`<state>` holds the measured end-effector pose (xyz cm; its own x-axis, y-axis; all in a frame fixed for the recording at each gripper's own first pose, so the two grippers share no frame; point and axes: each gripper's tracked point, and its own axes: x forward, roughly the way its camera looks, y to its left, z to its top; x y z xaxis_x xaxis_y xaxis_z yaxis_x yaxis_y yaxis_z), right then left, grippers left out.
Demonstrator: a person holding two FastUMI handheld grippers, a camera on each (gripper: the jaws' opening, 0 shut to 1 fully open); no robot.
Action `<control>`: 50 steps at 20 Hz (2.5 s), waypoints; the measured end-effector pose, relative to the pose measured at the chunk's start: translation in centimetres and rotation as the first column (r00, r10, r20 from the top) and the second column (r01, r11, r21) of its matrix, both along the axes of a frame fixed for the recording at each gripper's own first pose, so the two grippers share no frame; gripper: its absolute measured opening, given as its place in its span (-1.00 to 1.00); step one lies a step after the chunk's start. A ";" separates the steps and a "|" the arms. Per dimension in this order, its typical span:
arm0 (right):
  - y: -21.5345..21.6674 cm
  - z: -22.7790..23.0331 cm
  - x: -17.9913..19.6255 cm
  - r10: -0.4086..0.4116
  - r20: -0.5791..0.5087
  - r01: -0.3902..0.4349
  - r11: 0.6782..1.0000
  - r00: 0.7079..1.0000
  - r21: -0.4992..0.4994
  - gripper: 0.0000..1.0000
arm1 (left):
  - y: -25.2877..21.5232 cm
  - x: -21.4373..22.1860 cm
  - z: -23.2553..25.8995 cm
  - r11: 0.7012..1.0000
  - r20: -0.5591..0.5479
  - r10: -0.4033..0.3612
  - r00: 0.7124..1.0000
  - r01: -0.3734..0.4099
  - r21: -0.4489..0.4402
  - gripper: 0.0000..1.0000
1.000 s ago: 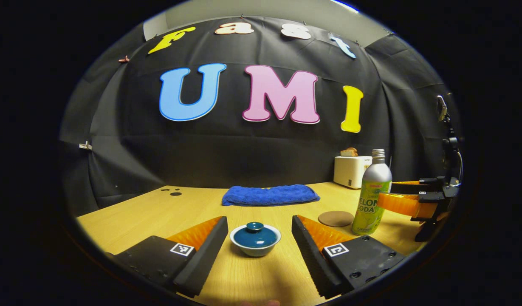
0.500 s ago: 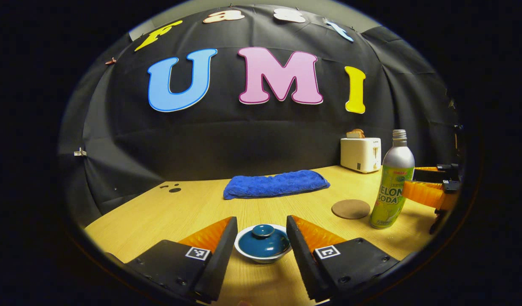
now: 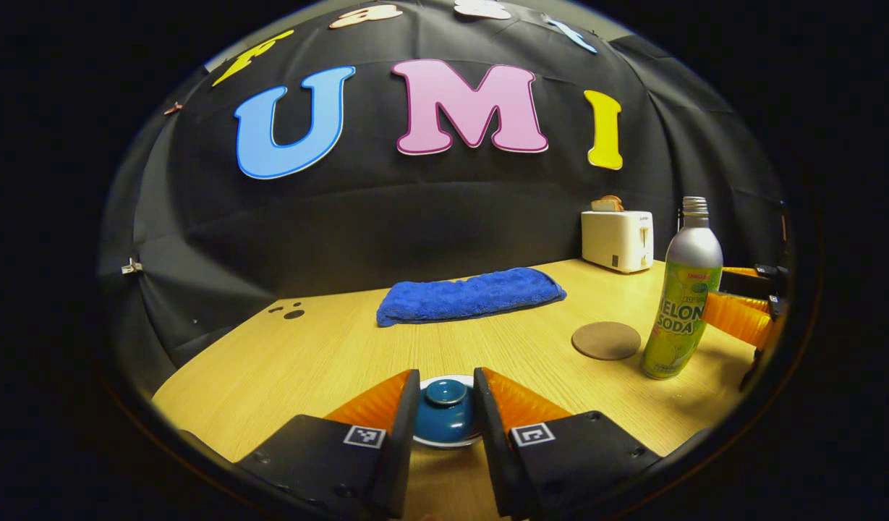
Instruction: Open the teacup lid with one hand, grasp the water bottle and pour water into the teacup with the other hand; after pouring, place the water bottle on the coaster and then close the teacup lid.
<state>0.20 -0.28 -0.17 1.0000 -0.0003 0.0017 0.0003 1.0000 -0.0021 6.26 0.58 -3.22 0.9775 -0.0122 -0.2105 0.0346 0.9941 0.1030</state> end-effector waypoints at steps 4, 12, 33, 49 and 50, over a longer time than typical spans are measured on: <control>0.0 0.0 0.0 0.000 0.000 0.000 1.000 1.000 0.000 0.96 | -0.1 0.2 -0.1 1.000 0.002 -0.001 1.000 0.001 0.005 -0.09; -0.1 -0.1 0.1 0.000 0.001 0.000 1.000 1.000 0.000 0.96 | 0.0 -0.3 1.0 0.998 0.066 0.001 0.998 0.003 -0.061 -0.37; 0.5 -0.4 3.7 -0.053 -0.007 0.053 0.998 0.999 -0.017 0.57 | 8.9 -8.4 9.6 0.888 0.281 0.116 0.953 0.027 -0.459 -0.40; 8.5 0.4 10.3 -0.011 -0.104 -0.089 0.425 0.995 -0.901 0.57 | 13.4 -8.8 8.8 0.831 0.260 0.139 0.956 0.030 -0.556 -0.39; 9.0 0.1 10.5 0.000 -0.107 -0.099 0.377 0.994 -0.921 0.56 | 13.3 -8.8 8.8 0.831 0.257 0.138 0.956 0.030 -0.556 -0.39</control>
